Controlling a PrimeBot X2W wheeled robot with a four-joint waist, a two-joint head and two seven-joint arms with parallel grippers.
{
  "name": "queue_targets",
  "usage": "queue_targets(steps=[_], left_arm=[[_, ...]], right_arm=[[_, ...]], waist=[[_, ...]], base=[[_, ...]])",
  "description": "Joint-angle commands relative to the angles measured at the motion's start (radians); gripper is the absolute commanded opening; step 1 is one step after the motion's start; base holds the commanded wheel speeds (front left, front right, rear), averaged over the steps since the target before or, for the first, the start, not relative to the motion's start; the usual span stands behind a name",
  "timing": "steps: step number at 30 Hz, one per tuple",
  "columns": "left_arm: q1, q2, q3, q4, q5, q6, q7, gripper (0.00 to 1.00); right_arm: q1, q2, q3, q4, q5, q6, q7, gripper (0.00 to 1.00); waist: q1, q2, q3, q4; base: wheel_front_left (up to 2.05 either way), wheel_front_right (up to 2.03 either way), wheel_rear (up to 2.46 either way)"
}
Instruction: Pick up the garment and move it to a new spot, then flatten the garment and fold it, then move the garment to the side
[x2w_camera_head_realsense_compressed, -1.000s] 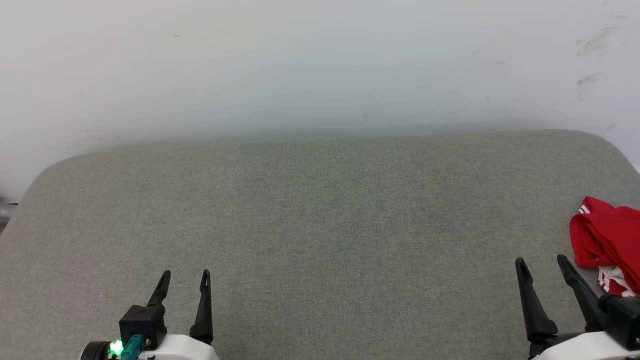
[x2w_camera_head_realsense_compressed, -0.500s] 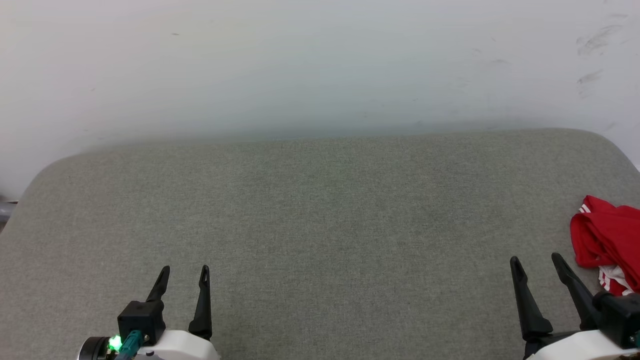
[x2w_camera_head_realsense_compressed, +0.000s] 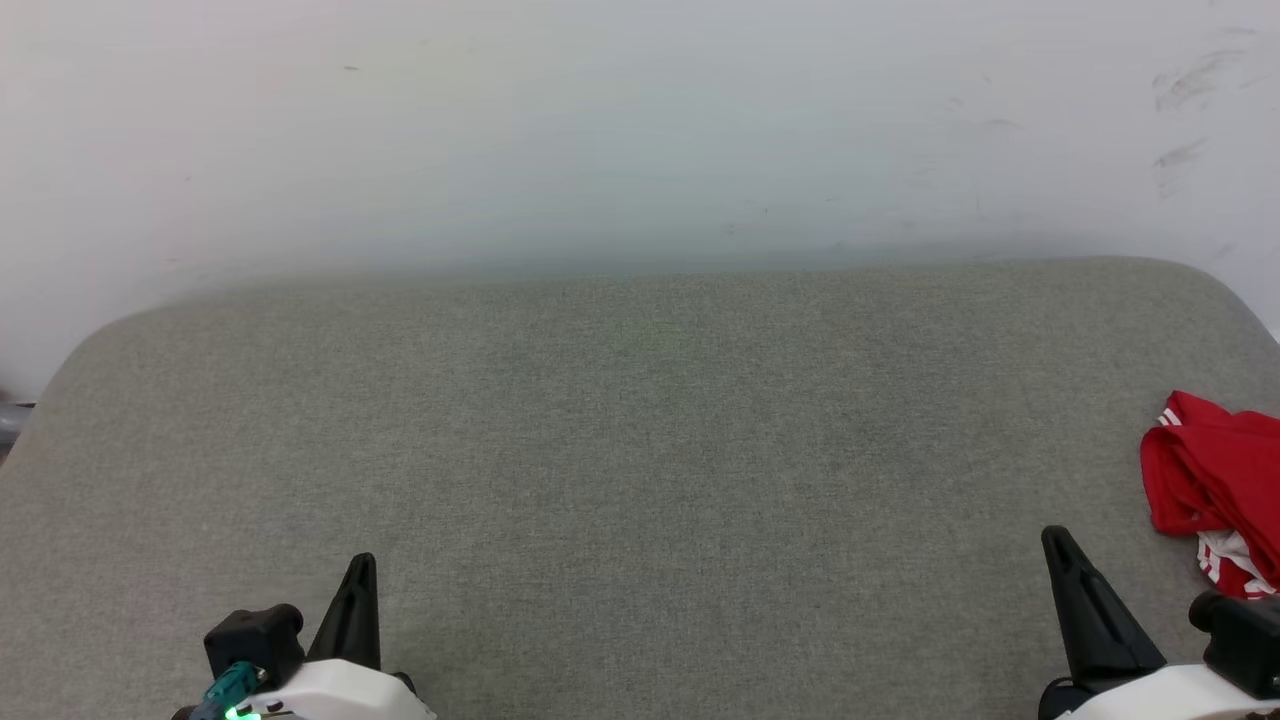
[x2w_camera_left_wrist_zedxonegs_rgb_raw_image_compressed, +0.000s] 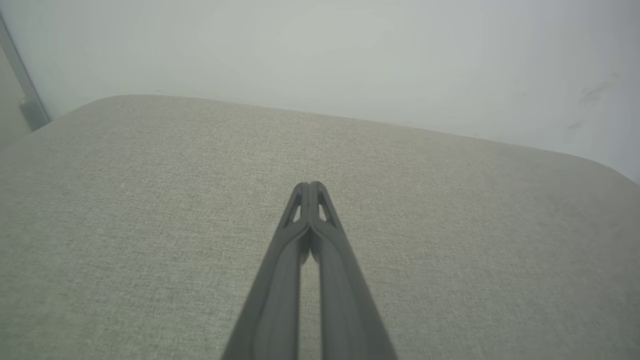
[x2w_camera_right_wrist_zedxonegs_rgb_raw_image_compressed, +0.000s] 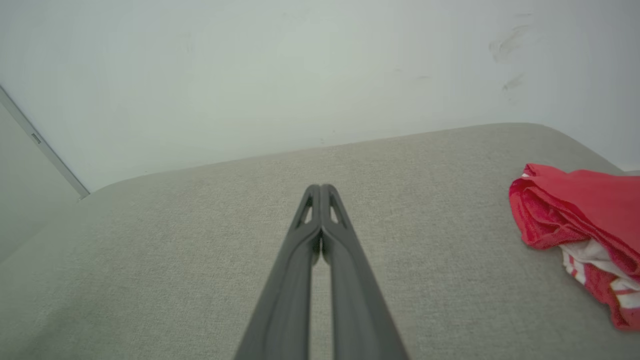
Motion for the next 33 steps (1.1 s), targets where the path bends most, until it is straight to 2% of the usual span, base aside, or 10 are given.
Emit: queue_targets(steps=[1,12,13,33], left_arm=[[-0.032,-0.002,0.02,-0.013,-0.039,-0.01,0.009,0.0],[-0.047,-0.03,0.066,-0.008,-0.208,-0.048,0.058,0.0],[-0.051,-0.038,0.078,-0.007,-0.251,-0.058,0.07,0.0],[-0.072,-0.078,0.144,0.0,-0.491,-0.114,0.14,0.0]], right_arm=[[-0.034,-0.009,0.001,0.001,0.052,0.0,-0.005,0.0],[-0.079,-0.019,0.006,0.068,0.258,0.0,-0.008,0.0],[-0.089,-0.021,0.007,0.084,0.309,0.0,-0.009,0.0],[-0.145,-0.028,0.008,0.173,0.593,0.0,-0.009,0.0]], waist=[[0.0,0.0,0.001,0.0],[0.0,0.0,0.006,0.004],[0.0,0.0,0.007,0.005],[0.0,0.0,0.016,0.012]], base=[[0.0,0.0,0.0],[0.0,0.0,0.0],[0.0,0.0,0.0],[0.0,0.0,0.0]])
